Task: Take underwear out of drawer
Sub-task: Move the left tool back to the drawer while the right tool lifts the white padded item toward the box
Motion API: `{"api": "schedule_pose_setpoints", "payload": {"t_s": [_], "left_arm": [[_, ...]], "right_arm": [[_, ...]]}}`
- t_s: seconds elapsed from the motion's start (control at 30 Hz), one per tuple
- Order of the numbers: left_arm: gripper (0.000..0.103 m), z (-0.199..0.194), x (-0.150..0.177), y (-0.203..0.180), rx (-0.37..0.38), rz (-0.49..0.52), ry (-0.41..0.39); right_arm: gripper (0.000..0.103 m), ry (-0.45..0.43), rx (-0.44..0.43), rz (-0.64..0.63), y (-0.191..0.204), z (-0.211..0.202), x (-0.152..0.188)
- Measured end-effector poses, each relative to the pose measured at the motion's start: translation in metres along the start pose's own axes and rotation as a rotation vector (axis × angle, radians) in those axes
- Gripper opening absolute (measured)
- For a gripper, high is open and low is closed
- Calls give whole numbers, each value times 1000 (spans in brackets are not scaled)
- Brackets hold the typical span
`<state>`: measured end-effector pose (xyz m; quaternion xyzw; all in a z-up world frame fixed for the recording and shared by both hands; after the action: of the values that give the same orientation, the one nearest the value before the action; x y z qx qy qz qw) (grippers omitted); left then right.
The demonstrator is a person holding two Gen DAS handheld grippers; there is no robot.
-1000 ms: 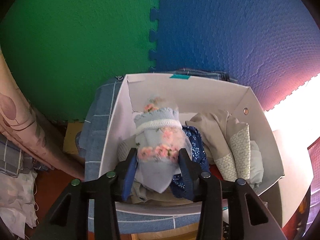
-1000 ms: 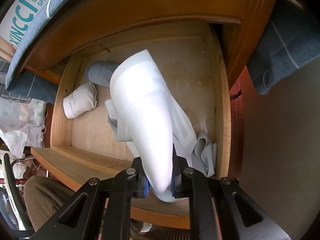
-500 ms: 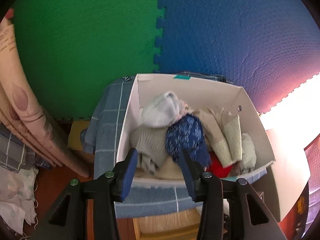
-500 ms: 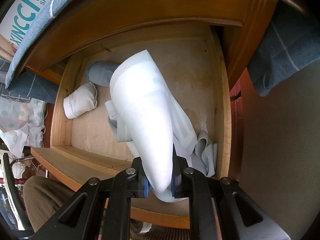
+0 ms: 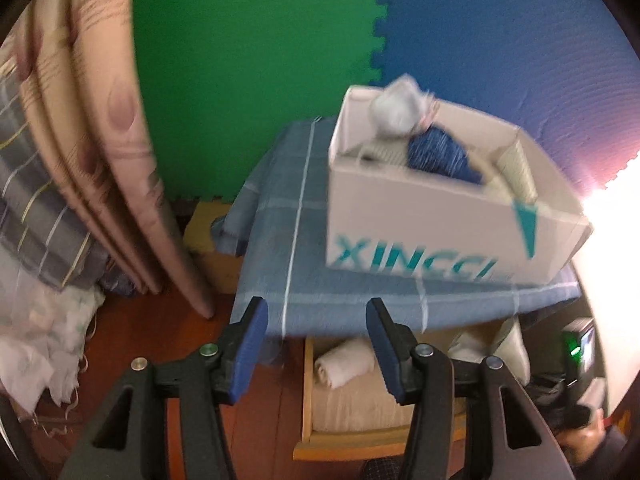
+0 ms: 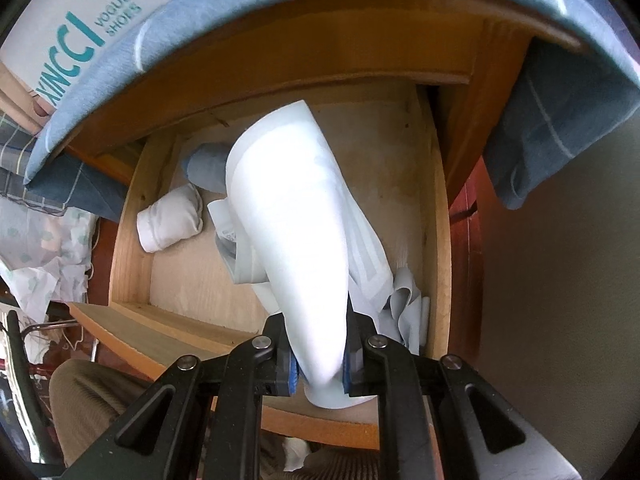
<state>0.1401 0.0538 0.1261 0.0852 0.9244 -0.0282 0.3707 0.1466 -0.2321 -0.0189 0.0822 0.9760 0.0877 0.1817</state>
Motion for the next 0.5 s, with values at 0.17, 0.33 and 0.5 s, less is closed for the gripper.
{"api": "schedule_pose_setpoints", "payload": {"t_s": [0.17, 0.33, 0.5], "left_arm": [[52, 21, 55, 0, -22, -33, 49], [52, 45, 98, -5, -36, -42, 105], [52, 58, 119, -12, -59, -16, 106]], "right_arm": [[14, -54, -5, -15, 4, -17, -2], [14, -70, -9, -27, 9, -27, -3], [14, -96, -13, -31, 17, -40, -7]]}}
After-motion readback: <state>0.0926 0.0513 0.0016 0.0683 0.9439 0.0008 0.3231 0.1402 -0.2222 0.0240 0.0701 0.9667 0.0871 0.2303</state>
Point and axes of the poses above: each gripper's, at about its wrist camera, not at the fingertips, and z roughly the way its jaws point, y to its left, x to its underside, the point moved 4 cm from there along z, roughly the way its jaws point, and after that the axes turned 1 degree about -y, right-handed, at the moved point
